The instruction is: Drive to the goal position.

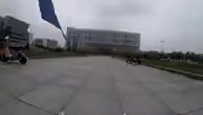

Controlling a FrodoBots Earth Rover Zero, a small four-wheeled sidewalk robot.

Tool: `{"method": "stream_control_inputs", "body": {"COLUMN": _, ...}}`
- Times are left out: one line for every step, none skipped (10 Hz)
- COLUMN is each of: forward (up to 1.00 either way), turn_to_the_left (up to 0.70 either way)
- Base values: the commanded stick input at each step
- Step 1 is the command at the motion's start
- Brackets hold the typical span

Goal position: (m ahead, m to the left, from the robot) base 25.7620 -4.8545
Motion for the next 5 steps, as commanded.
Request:
{"method": "stream_control_inputs", "body": {"forward": 0.7, "turn_to_the_left": -0.28}}
{"method": "stream_control_inputs", "body": {"forward": 0.7, "turn_to_the_left": -0.33}}
{"method": "stream_control_inputs", "body": {"forward": 0.7, "turn_to_the_left": -0.31}}
{"method": "stream_control_inputs", "body": {"forward": 0.7, "turn_to_the_left": 0.0}}
{"method": "stream_control_inputs", "body": {"forward": 0.7, "turn_to_the_left": 0.0}}
